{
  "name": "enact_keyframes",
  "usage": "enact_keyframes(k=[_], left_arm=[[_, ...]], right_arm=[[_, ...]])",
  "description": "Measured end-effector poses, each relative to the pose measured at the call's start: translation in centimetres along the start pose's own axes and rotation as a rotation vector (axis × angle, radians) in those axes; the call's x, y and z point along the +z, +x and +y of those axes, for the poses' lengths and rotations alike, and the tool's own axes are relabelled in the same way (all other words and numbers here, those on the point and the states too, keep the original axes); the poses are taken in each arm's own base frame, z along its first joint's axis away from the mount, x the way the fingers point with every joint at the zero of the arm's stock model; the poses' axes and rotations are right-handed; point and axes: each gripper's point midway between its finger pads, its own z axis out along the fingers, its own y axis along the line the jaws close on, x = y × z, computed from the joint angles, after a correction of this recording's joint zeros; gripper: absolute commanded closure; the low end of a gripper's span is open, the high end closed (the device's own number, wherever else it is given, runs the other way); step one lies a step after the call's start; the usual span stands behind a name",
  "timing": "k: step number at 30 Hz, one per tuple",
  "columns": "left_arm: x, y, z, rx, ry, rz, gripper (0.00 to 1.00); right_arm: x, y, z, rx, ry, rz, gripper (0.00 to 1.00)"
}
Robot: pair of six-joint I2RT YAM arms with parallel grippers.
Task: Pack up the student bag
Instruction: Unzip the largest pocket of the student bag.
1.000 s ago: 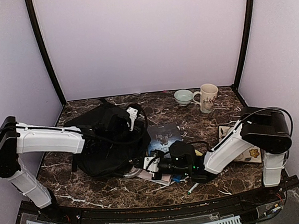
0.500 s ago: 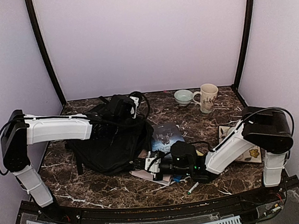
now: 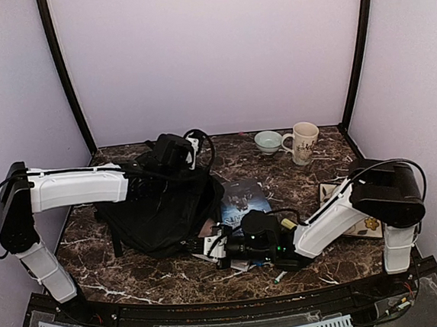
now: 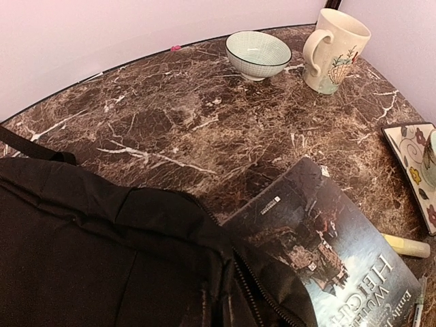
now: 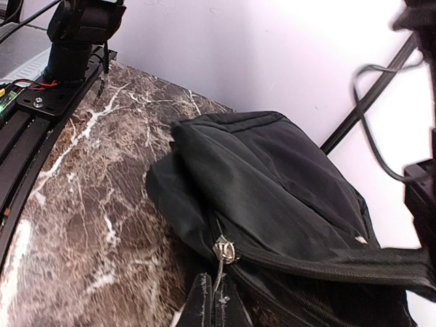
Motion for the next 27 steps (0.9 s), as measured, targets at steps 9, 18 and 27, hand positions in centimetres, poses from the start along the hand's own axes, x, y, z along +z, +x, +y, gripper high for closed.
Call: enact_keyframes(k=[9, 18, 27], left_arm=[[-1.5, -1.5, -0.1, 0.002, -0.001, 0.071, 1.00], [-4.1, -6.0, -0.4, 0.000, 0.028, 0.067, 1.00], [-4.7, -5.6, -0.8, 0.038, 0.070, 0.078, 1.00]], right_arm=[[4.3, -3.0, 2.8, -0.051, 0.080, -0.011, 1.00], [7.0, -6.6, 1.0, 0.065, 0.188, -0.105, 1.00], [7.6, -6.5, 1.2, 0.134, 0.231, -0.110, 1.00]])
